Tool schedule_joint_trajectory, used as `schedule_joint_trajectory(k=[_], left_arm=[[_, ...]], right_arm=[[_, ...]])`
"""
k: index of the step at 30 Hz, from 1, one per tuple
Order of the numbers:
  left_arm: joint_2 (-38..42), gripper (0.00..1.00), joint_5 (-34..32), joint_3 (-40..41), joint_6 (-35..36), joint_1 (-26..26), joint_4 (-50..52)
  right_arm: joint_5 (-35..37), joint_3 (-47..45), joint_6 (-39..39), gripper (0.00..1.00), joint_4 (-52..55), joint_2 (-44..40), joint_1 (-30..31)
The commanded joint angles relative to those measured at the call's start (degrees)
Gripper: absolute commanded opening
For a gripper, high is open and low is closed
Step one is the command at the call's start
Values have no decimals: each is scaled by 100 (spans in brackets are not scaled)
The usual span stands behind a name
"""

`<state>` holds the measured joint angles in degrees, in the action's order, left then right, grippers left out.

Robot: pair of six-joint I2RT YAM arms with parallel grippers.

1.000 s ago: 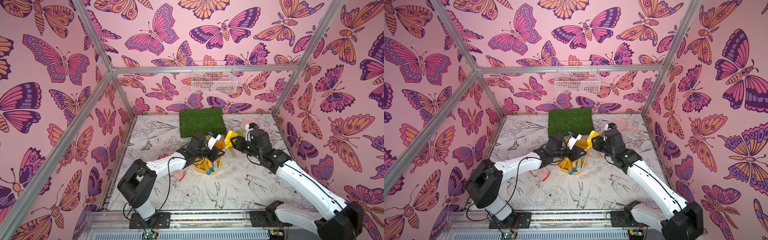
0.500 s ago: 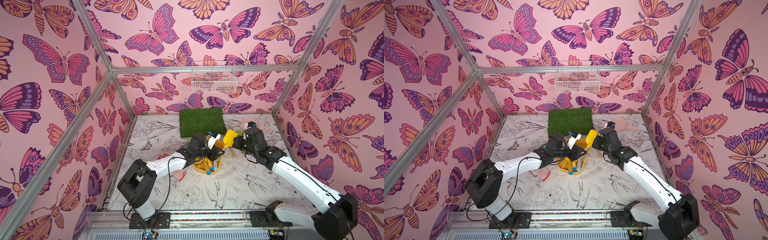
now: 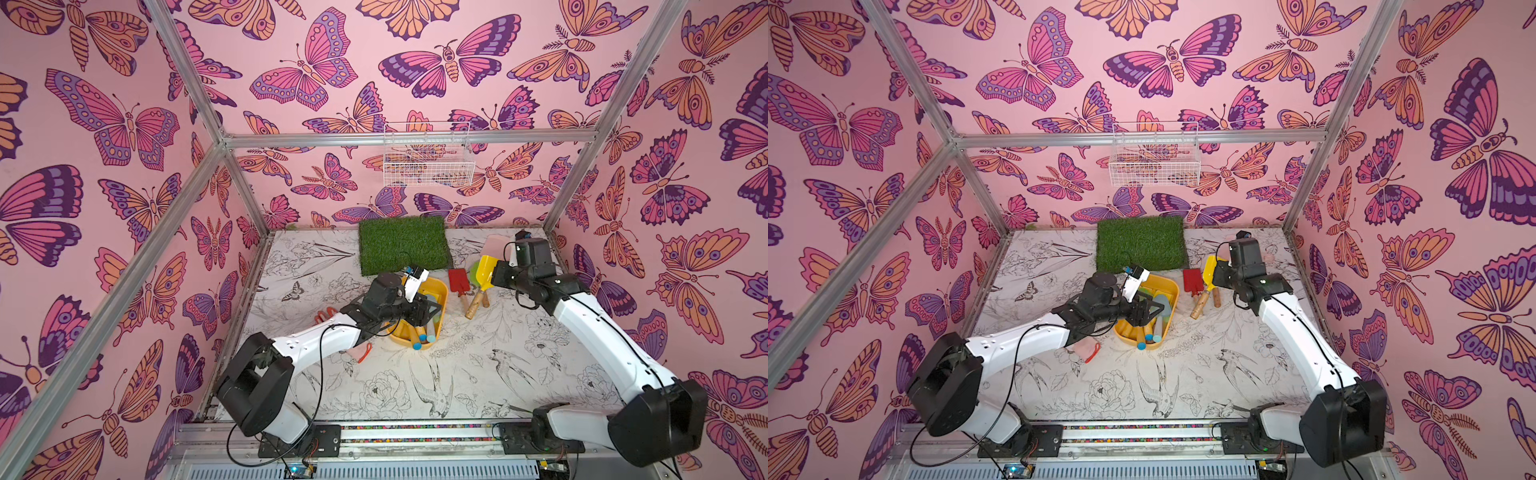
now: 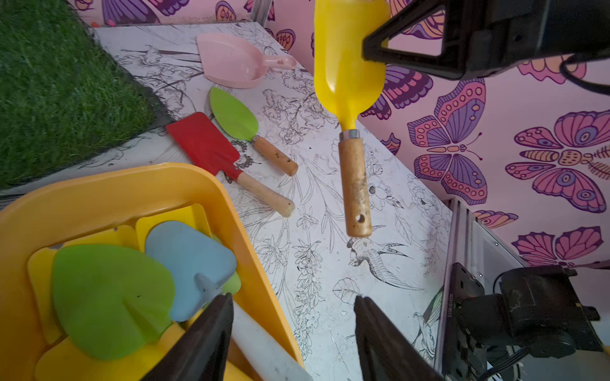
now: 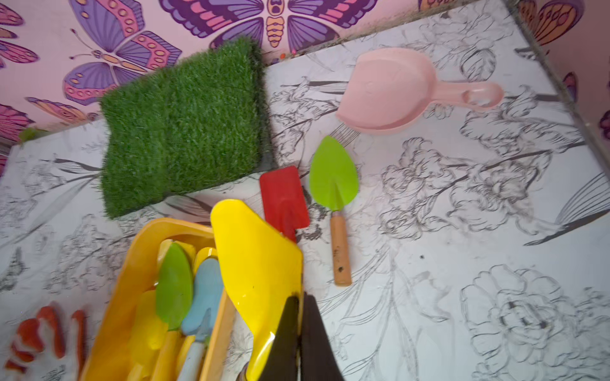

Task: Take the shovel out of the storage box
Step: Place the shovel at the center of the board.

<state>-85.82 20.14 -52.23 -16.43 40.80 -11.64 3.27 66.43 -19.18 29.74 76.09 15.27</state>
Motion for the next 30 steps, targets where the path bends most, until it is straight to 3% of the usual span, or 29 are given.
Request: schedule_joint_trajectory(k=[1, 10, 18, 25, 30], left_arm=[[242, 64, -544, 214, -217, -135, 339], [80, 64, -209, 276, -563, -386, 565], [31, 63, -56, 281, -607, -528, 592], [-47, 59, 32, 274, -562, -618, 626], [-181, 57, 57, 215, -476, -642, 626]], right_arm=[[-151, 211, 1002, 0, 463, 321, -289], [-364, 468, 1534, 0, 188, 1299, -1270], [-749, 1652, 2342, 0, 590, 2926, -1501], [-999, 2677, 2471, 0, 866, 4080, -1632], [-998, 2816, 2352, 2, 607, 4423, -1674]])
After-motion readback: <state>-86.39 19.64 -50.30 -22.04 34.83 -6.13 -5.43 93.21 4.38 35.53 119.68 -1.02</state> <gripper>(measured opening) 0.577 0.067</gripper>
